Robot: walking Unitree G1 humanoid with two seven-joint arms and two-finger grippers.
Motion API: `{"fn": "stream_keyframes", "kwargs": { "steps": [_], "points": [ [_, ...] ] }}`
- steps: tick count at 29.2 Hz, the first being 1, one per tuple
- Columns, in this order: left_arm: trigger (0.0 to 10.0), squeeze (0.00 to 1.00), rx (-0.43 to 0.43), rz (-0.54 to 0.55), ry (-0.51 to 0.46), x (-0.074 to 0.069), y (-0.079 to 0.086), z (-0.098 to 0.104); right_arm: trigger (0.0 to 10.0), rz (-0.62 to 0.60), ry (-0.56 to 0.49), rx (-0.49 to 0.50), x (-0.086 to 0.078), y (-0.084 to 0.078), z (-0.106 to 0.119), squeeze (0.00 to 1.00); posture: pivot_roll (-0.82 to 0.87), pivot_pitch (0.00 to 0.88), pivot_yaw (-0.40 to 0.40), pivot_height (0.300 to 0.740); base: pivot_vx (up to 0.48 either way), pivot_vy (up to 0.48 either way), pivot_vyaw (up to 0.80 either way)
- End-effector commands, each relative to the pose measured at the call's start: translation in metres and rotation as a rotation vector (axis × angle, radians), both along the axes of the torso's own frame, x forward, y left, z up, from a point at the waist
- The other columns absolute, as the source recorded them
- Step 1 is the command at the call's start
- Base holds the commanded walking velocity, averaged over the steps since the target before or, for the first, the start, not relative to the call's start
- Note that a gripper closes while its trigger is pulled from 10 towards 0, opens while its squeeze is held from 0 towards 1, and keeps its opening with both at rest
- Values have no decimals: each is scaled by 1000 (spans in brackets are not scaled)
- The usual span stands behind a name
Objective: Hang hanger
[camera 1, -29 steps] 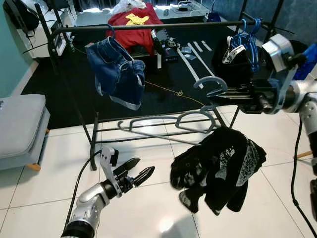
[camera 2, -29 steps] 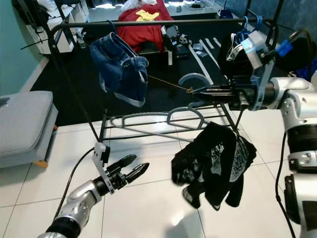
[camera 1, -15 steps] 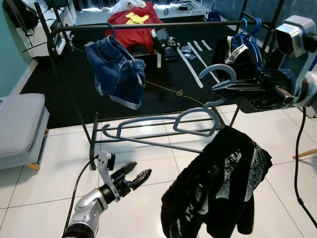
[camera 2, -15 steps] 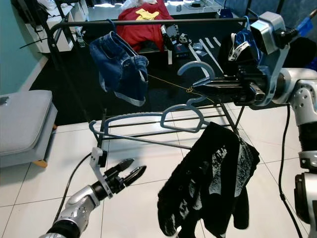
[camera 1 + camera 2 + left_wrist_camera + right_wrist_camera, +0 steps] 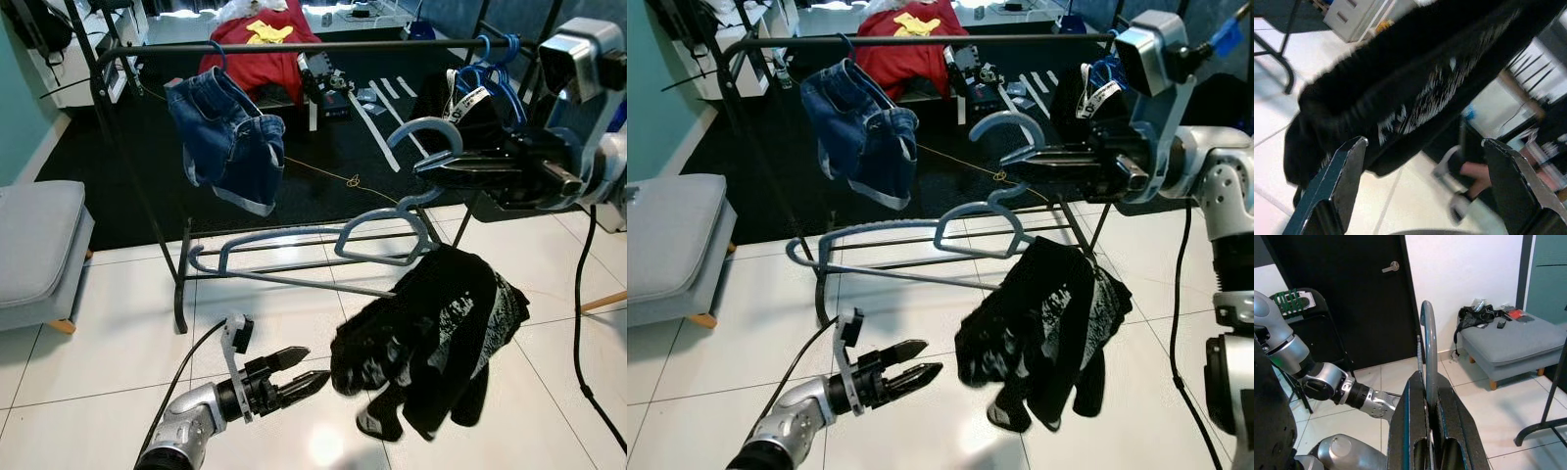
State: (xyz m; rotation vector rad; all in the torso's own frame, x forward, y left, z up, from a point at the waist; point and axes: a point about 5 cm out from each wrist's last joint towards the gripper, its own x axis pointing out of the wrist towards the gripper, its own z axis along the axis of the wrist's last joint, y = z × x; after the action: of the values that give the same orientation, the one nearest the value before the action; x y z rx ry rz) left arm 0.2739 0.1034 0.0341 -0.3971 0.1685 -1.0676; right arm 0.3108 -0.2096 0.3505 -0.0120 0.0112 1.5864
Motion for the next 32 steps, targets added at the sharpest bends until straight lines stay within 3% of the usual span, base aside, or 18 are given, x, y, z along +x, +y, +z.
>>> {"fn": "stream_keyframes", "kwargs": {
  "steps": [1,5,13,17,21,32],
  "points": [
    [10000,0,40,3,7,-4,-4,-7,0,30,-49,11,-6,1,11,0,-23,157,15,740,0,0,0],
    [10000,0,128,69,-49,-1,-5,-8,0,42,-54,22,-10,1,15,0,-27,161,21,740,0,0,0],
    [10000,0,178,236,-149,12,-1,3,0,62,-54,22,-14,4,18,0,-31,159,20,740,0,0,0],
    [10000,0,180,225,-173,13,1,5,0,76,-57,32,-14,6,20,0,-27,156,22,740,0,0,0],
    [10000,0,116,123,-160,4,-9,2,0,92,-67,59,-14,8,25,0,-26,149,27,740,0,0,0],
    [10000,0,96,112,-103,1,-19,-3,0,96,-73,73,-13,10,27,0,-31,142,28,740,0,0,0]
  ]
}}
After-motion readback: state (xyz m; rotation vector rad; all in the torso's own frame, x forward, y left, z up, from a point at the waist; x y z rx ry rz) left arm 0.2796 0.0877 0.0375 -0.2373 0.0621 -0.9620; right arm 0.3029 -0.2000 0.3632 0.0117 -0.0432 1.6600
